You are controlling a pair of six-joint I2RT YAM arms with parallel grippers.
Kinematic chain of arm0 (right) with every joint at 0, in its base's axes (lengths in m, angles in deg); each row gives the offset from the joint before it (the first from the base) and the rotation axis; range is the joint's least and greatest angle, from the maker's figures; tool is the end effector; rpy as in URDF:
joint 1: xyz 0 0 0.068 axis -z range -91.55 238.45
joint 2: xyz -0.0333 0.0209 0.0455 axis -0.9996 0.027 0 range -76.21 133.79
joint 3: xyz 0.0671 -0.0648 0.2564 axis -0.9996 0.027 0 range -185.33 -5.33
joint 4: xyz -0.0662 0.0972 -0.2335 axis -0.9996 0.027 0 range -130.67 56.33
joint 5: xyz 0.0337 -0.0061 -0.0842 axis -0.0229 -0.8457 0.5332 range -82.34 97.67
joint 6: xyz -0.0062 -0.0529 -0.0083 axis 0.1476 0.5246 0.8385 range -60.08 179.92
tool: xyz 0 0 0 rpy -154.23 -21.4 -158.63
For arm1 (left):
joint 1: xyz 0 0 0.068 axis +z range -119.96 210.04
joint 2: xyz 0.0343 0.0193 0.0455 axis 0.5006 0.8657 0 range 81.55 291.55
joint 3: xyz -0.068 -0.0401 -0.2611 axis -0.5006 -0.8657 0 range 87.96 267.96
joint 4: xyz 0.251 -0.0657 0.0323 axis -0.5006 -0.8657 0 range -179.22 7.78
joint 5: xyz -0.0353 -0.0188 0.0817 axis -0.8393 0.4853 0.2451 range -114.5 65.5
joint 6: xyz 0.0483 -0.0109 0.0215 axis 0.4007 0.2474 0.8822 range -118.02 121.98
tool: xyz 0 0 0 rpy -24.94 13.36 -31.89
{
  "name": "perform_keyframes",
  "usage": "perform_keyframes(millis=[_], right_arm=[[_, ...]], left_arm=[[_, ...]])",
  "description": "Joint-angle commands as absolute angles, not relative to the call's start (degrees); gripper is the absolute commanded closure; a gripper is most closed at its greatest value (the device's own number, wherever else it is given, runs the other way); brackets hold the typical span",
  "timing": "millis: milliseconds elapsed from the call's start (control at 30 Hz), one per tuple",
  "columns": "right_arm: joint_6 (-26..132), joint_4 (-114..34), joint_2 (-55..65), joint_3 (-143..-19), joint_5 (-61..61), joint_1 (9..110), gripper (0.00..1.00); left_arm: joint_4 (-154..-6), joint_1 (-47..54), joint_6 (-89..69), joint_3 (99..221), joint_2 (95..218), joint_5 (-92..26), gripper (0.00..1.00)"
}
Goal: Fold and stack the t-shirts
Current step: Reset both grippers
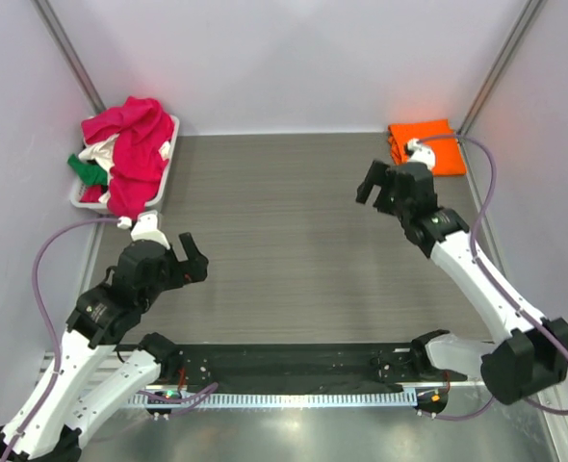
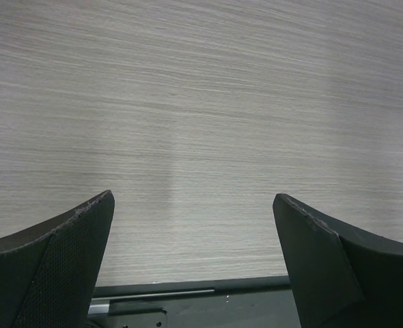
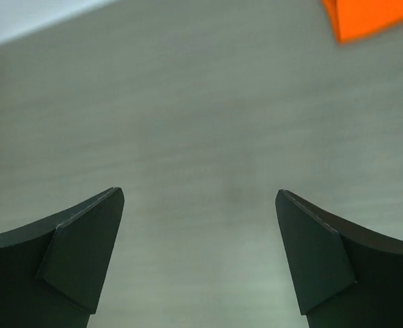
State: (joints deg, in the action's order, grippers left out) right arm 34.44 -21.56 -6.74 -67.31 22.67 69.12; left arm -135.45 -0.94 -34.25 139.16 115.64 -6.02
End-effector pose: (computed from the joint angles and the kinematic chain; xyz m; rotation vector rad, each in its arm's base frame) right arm 0.2626 0.0823 0.3398 0.2722 2.0074 0.2293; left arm 0.0958 -0.0444 0.3273 -0.2791 2.1634 -0.3170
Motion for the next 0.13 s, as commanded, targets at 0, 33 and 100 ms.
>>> perform_keyframes(millis=[0,33,100], right_arm=[[28.37,-17.04,-13.18,-62.82,14.96,68.76,0.00],[27.93,-15.99,-15.54,-61.94,14.70,68.50,0.00],[26.96,-13.43,-17.75,-59.48,12.87,68.32,0.00]], left_arm=[[-131.70,-0.55,-31.77,138.67,114.60,-7.63,0.00],[-131.53,-0.63,-31.77,138.41,114.34,-6.32,0.00],[-130.74,-0.63,-31.68,138.32,113.72,-5.87,0.00]])
